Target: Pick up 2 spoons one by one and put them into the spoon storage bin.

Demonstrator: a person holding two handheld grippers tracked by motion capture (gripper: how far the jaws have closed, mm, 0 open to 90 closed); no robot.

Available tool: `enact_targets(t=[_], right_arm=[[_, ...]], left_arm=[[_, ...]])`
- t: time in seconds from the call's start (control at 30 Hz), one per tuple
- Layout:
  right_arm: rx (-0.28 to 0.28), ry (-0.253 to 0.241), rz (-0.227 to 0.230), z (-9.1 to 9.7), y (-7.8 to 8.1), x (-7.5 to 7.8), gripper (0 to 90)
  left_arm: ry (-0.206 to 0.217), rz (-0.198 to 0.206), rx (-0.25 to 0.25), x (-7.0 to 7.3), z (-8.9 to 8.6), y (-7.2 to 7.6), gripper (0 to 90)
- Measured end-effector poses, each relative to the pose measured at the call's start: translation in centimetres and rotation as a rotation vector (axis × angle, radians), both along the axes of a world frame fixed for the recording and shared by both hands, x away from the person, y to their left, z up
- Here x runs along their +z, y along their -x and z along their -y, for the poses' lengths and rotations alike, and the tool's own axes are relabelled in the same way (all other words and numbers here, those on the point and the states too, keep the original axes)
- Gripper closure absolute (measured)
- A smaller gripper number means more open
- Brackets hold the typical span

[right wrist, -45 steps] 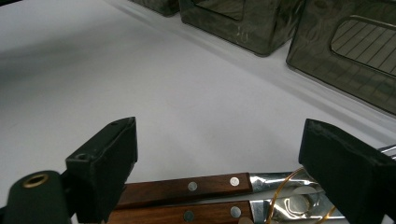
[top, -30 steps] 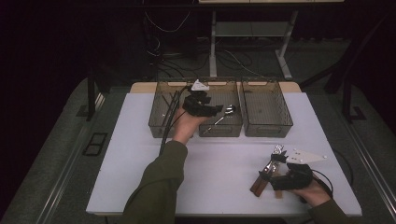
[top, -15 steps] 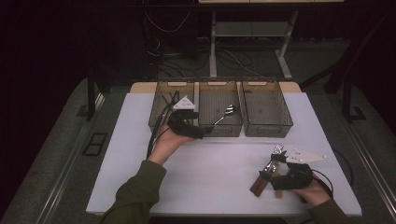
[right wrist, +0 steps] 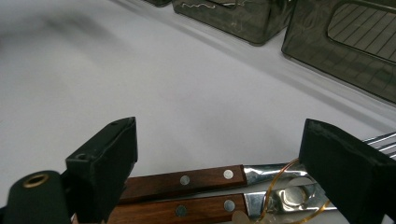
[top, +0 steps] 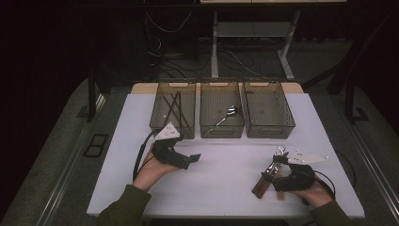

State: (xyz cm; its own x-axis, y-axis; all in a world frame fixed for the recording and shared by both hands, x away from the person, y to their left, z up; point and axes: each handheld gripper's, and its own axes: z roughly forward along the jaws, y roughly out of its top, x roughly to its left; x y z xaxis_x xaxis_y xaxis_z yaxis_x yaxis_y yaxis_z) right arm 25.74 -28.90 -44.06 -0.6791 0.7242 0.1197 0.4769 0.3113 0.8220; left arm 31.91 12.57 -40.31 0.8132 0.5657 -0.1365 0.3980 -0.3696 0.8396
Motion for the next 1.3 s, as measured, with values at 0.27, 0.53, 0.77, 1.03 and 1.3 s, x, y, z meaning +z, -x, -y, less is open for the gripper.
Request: enact_targets(t=[0.27,0.53,0.77,1.03,1.3], right_arm=[[-0.006,0.002,-0.004,0.1,0.0,0.1,11.9],[-0.017,0.008,-0.017,0.4,0.0,0.5,11.9],[-0.032,0.008,-0.024,1.4,-0.2,1.1,12.1],[-0.089,0.024,-0.075,2.0,-0.3,1.3,17.8],[-0.101,0.077,-0.138,2.3,0.7,1.0,29.7]], left_arm=[[-0.010,-0.003,-0.015,-1.7,-1.8,2.7,0.0],[0.001,-0.009,-0.026,-2.8,-2.6,4.3,0.0],[-0.003,-0.017,-0.041,-3.2,-2.6,4.3,0.0],[-0.012,-0.017,-0.043,-3.2,-2.9,4.3,0.0],[-0.012,-0.018,-0.049,-3.3,-2.8,4.4,0.0]])
